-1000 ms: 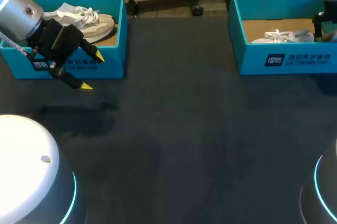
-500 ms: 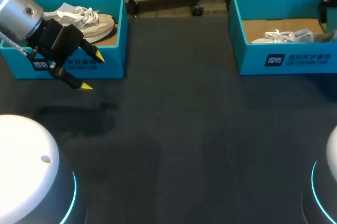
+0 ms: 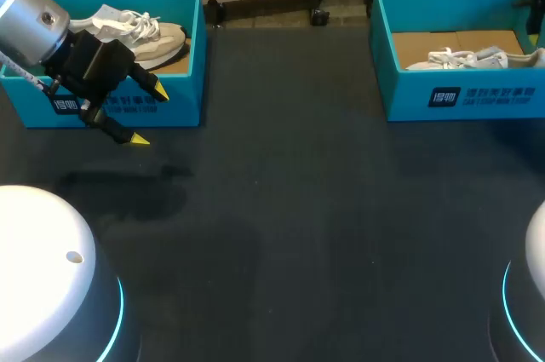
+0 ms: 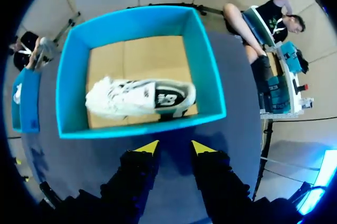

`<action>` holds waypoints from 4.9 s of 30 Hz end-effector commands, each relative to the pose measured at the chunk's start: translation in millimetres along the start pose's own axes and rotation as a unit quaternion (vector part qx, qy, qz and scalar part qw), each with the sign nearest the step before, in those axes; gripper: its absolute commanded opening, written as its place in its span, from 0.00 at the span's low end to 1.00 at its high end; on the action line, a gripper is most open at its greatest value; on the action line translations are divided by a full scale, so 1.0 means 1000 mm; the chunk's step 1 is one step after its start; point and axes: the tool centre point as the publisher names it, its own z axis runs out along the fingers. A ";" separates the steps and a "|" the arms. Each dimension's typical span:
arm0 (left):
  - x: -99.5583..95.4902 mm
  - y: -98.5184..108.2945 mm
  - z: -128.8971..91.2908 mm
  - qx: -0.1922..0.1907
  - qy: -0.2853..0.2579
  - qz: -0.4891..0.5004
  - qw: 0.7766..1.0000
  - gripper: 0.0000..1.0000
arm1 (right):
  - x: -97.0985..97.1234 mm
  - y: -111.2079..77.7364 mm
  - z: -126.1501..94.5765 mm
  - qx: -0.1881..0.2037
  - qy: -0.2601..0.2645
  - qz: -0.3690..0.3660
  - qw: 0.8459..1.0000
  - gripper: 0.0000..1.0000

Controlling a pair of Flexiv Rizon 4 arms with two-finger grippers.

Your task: Take the shoe out of the shoebox, open the shoe tongue, remove and reinsert the insole, then place the shoe into the shoebox

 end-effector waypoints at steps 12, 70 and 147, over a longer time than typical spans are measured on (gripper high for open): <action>0.001 0.000 0.000 -0.001 0.000 0.000 1.000 1.00 | 0.033 -0.112 -0.032 -0.035 0.041 -0.027 0.998 0.47; -0.076 0.122 -0.099 -0.089 0.210 0.407 0.885 1.00 | 0.054 -0.196 -0.044 -0.061 0.081 -0.093 0.990 1.00; -0.247 0.297 -0.103 -0.220 0.265 0.634 0.692 1.00 | 0.054 -0.196 -0.044 -0.061 0.081 -0.093 0.990 1.00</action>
